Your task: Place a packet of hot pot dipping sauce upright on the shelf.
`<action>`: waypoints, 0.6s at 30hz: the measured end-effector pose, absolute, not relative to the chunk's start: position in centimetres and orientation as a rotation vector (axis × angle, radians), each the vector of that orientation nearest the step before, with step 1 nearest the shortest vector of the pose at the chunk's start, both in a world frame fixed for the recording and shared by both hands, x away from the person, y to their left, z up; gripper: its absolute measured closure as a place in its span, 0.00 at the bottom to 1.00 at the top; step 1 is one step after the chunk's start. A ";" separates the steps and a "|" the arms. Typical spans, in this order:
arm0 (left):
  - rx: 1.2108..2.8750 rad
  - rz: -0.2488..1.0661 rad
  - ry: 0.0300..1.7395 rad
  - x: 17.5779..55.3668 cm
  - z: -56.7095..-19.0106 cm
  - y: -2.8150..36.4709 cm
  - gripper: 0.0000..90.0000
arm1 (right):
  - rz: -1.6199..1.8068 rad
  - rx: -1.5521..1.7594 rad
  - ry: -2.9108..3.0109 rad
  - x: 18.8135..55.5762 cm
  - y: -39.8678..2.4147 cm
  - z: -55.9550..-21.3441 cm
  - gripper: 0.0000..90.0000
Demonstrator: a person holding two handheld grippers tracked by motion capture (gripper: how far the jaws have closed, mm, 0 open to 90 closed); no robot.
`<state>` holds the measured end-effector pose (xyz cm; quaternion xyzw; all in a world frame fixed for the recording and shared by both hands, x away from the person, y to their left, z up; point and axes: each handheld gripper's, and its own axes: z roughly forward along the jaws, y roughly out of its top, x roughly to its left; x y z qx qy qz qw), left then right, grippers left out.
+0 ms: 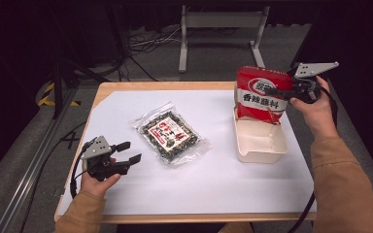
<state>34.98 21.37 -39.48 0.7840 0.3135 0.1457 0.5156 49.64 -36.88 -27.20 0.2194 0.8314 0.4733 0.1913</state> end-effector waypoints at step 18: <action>1.889 0.348 0.749 35.1 -39.6 21.4 0.41 | 1.271 0.614 2.378 50.8 -35.0 -28.7 0.99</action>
